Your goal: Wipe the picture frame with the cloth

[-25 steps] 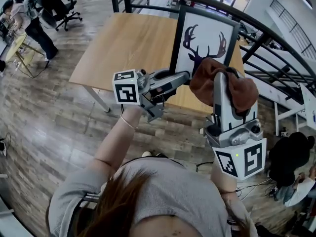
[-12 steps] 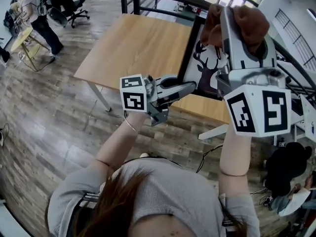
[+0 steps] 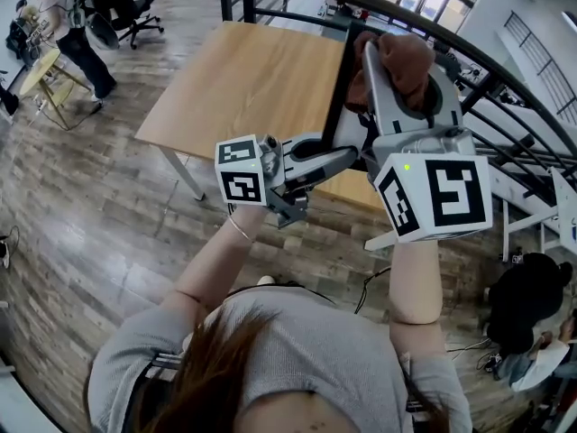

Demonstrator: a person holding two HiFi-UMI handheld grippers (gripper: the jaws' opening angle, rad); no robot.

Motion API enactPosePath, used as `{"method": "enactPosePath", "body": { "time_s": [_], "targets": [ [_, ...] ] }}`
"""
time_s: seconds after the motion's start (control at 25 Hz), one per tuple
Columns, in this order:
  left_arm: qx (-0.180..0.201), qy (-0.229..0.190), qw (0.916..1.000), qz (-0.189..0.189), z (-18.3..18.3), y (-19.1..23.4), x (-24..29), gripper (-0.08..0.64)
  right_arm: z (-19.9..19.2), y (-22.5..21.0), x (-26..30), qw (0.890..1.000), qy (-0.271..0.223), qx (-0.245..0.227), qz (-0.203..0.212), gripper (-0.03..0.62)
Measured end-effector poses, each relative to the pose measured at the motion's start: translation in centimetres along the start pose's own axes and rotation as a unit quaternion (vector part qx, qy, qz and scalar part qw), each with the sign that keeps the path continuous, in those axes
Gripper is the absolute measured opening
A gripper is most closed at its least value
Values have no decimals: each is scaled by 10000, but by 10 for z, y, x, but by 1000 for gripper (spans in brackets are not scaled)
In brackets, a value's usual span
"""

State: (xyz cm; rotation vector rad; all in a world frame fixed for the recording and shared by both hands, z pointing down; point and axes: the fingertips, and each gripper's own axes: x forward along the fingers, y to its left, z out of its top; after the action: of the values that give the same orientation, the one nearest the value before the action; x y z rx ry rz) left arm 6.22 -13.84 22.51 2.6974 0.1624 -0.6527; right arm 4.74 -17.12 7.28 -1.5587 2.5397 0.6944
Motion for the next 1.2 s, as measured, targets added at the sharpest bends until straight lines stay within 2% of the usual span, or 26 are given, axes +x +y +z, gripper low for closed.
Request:
{"method": "enactPosePath", "body": {
  "time_s": [0.48,0.8,1.04,1.2],
  "targets": [
    [-149,-84,9998,133,-2,11,0,49,-50,32,-14,9971,579,358,341,74],
    [-193,-183,9991,341,-4,22,-3,49,-77,47,-33,9933,757,754,434,74],
    [-324,-349,9973,555,-5,38,-5,49,-107,56,-48,9853,955,1304,557,74],
    [-255,-335,9971,627,-10,47,-5,49,-118,60,-58,9837,966,1382,625,74]
  ]
}}
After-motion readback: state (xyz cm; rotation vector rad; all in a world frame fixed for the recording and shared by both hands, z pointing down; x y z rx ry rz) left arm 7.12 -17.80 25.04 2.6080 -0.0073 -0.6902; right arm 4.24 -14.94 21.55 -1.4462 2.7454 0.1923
